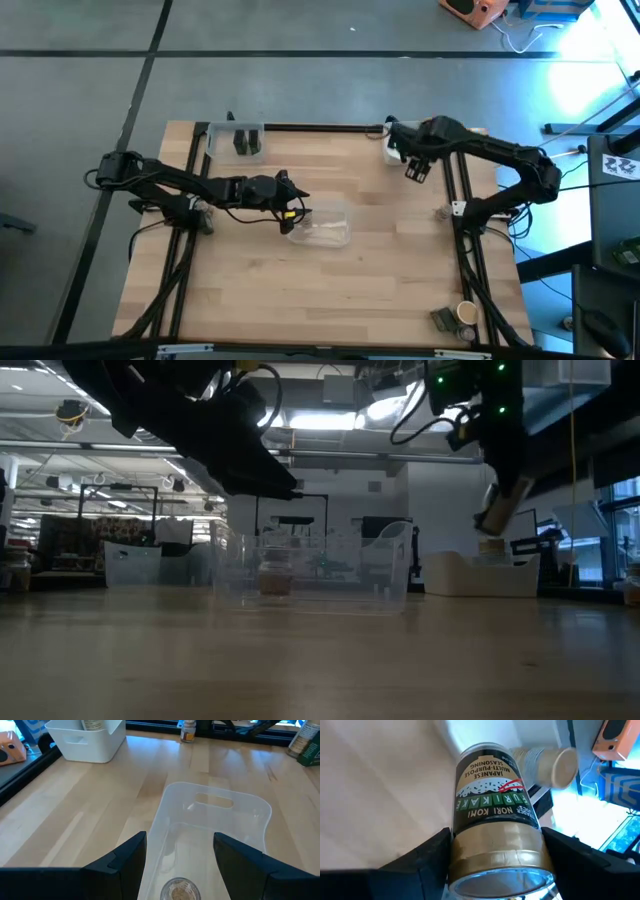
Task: Sort spices by type
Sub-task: Put the gold seasoning bottle into the white bin
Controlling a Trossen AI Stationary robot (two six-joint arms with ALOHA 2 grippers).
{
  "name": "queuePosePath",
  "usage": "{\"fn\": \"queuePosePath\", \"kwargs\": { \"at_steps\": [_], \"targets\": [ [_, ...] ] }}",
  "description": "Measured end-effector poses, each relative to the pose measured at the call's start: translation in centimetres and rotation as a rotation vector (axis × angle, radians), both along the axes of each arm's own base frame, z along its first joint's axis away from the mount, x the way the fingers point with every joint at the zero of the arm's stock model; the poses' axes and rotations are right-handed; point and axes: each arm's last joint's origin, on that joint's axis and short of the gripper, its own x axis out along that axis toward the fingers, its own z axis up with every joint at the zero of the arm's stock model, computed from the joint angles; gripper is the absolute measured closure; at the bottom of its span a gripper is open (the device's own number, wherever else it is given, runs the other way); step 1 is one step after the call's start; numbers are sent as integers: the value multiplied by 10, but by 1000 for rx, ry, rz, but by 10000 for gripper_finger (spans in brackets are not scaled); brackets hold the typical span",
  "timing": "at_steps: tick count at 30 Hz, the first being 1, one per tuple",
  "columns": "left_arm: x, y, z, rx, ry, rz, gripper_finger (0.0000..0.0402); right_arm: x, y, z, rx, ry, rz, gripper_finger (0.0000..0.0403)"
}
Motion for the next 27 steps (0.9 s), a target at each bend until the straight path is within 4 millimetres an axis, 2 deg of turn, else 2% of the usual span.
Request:
{"fn": "queuePosePath", "kwargs": {
  "at_steps": [8, 14, 22, 27],
  "targets": [
    [0, 0, 0, 4, 0, -2, 188, -10, -45, 1, -51, -105, -60, 124],
    [0, 0, 0, 18, 0, -9, 188, -16, -71, -1, -22, -220, -119, 124],
    [0, 0, 0, 17, -2, -9, 188, -11, -100, -36, 86, -129, -174, 123],
    [0, 0, 1, 21, -2, -10, 188, -4, -111, -58, 132, -56, -185, 118]
  ]
}}
